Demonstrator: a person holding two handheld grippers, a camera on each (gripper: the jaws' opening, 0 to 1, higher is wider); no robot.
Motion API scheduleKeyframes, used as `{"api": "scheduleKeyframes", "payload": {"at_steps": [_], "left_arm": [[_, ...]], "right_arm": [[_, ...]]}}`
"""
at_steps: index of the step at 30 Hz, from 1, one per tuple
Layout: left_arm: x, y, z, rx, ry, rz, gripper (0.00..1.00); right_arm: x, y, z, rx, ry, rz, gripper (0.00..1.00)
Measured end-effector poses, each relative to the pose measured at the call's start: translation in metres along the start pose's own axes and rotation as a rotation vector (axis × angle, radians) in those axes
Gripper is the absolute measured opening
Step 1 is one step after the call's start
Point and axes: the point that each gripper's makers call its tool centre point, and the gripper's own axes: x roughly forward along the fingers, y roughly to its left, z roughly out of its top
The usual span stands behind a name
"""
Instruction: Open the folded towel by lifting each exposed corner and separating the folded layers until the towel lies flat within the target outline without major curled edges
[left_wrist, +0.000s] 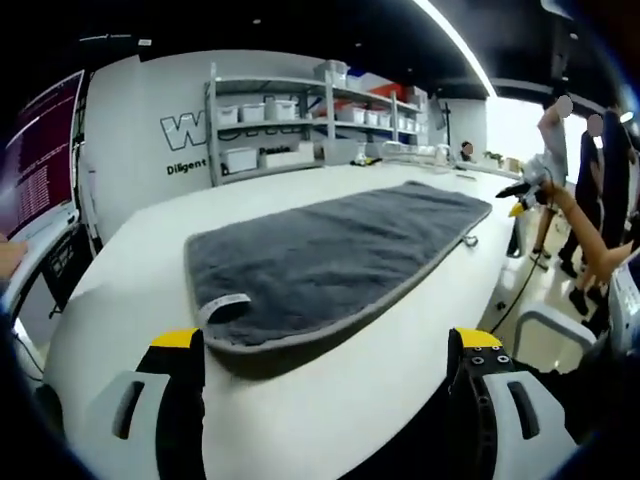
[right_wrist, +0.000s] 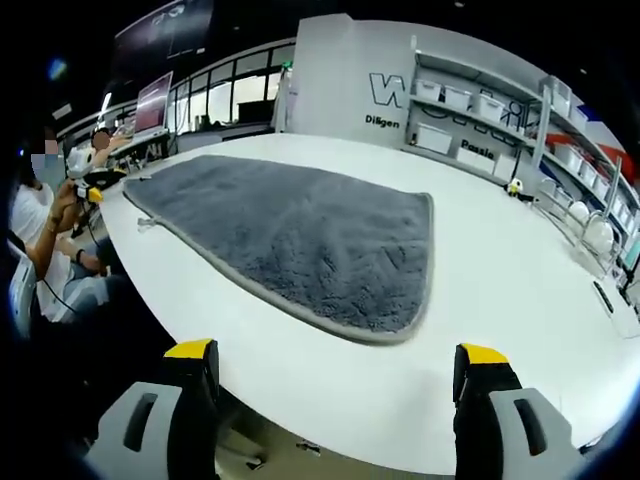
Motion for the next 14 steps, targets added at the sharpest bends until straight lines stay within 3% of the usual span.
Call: {"api": "scheduleKeyframes", "payload": {"at_steps": [14], "left_arm": [[-0.0021, 0.0013, 0.0043, -0.004, -0.014, 0.003, 0.99]], "right_arm": [[-0.0007, -0.0017, -0.0018, 0.024, -0.016, -0.002, 0.99]]}}
